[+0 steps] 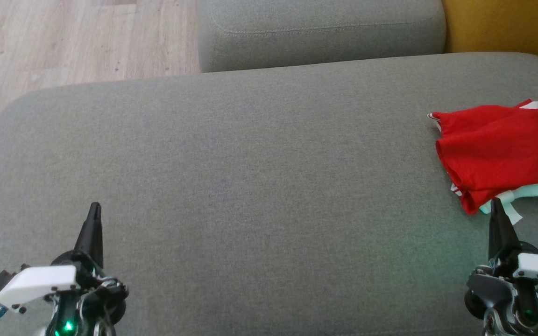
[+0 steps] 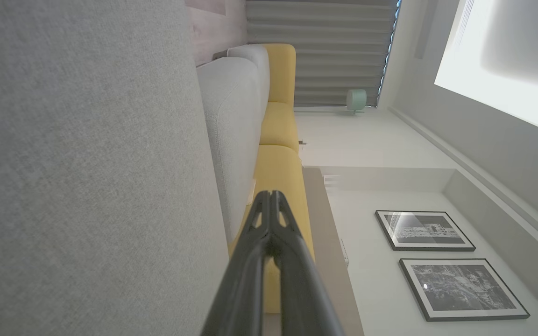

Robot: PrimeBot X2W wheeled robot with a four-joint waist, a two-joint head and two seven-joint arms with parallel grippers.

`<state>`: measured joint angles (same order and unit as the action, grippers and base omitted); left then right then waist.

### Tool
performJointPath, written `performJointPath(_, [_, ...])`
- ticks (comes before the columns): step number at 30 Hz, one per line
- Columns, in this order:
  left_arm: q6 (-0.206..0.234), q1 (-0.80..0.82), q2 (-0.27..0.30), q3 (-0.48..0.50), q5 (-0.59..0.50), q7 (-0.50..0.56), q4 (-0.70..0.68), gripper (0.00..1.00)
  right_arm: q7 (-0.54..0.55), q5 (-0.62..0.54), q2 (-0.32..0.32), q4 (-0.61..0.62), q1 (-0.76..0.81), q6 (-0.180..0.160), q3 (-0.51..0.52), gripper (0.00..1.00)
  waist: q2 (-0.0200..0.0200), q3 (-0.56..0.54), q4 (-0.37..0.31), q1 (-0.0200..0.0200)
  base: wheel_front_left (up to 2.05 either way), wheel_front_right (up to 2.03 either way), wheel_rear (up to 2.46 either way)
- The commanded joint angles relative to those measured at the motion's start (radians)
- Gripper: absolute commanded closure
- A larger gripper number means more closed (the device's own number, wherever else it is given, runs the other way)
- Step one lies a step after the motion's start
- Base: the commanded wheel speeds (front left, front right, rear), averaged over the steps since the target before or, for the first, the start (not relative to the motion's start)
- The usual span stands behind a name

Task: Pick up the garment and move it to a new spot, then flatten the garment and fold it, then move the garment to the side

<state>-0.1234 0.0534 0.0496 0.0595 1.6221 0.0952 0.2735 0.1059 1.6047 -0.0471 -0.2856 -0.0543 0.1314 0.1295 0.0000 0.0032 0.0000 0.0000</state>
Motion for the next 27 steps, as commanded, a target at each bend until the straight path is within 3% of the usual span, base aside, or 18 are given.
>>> performJointPath(1, [-0.007,0.053,0.013,0.038,0.000,0.005,-0.029,1.00,0.004,0.007,-0.007,0.041,-0.053,-0.001,-0.020,1.00,0.0000,0.000,0.000,0.0000,0.00,0.00,0.00])
performJointPath(27, [-0.007,0.054,0.009,0.044,-0.005,0.010,-0.029,1.00,0.005,0.006,-0.005,0.041,-0.053,-0.001,-0.018,1.00,0.0000,0.000,0.000,0.0000,0.00,0.00,0.00])
